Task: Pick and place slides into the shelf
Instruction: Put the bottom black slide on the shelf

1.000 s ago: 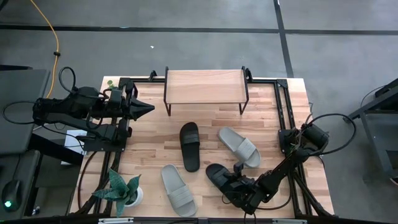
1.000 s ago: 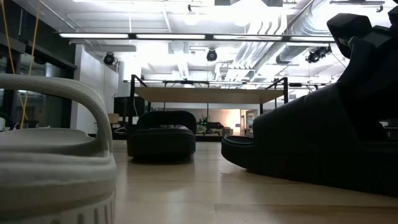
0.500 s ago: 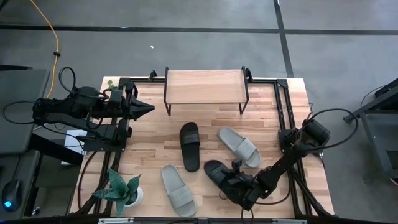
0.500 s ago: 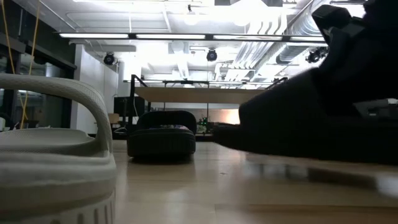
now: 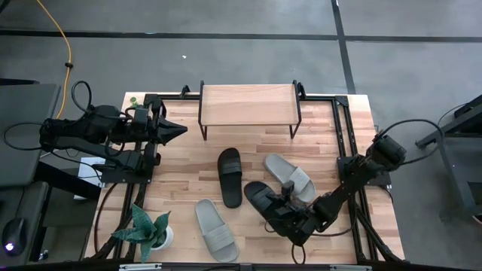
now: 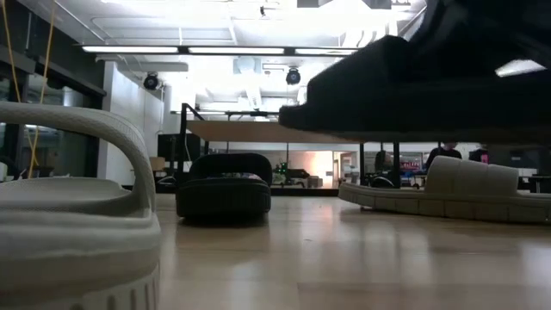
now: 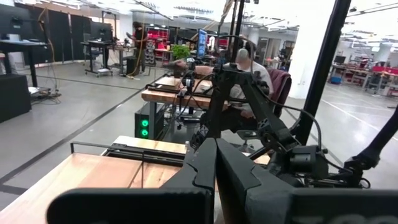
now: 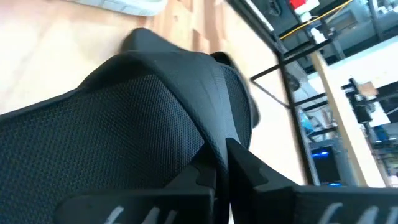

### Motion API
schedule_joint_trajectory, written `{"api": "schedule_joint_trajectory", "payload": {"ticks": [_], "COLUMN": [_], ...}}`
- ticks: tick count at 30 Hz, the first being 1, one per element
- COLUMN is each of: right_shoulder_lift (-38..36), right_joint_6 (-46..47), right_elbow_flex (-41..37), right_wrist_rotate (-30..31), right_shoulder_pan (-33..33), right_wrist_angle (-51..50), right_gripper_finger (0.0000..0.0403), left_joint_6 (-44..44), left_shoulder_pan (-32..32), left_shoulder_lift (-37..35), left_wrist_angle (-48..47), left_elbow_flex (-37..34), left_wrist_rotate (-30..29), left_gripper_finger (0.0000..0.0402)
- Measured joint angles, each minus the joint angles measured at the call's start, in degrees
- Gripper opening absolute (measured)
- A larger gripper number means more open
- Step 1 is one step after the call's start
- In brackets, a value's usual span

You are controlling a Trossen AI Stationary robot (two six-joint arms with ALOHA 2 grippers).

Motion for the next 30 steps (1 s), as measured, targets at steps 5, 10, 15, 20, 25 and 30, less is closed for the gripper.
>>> {"api": "schedule_joint_trajectory", "payload": {"ticks": [5, 10, 15, 20, 25, 30], "right_shoulder_lift": [-1.99, -4.34, -7.38, -11.51, -14.79, -17.80], "right_joint_6": [-2.23, -2.33, -4.68, -6.51, -11.63, -14.97], "right_elbow_flex": [0.00, 0.00, 0.02, 0.04, 0.07, 0.07], "right_wrist_rotate": [0.49, 2.16, 4.47, 4.76, 6.89, 7.40], "right_shoulder_pan": [-1.90, -3.93, -5.74, -8.28, -11.05, -14.50], "right_wrist_angle": [-1.84, -4.19, -5.35, -5.95, -6.74, -6.75], "right_gripper_finger": [0.0000, 0.0000, 0.0000, 0.0000, 0.0000, 0.0000], "left_joint_6": [-0.01, -0.01, 1.92, 2.35, 2.35, 2.35], "left_shoulder_pan": [0.00, 0.01, 0.00, 0.01, 0.01, 0.00], "left_shoulder_lift": [-0.01, 0.00, 0.00, 0.00, 0.21, 0.70], "left_wrist_angle": [0.00, -0.06, -0.09, -0.68, -2.35, -3.44], "left_elbow_flex": [0.00, 0.00, 0.00, 0.00, 0.00, 0.00], "left_wrist_rotate": [-0.47, -0.94, -1.62, -1.62, -1.60, -1.60], "left_gripper_finger": [0.0001, 0.0001, 0.0001, 0.0001, 0.0001, 0.0001]}}
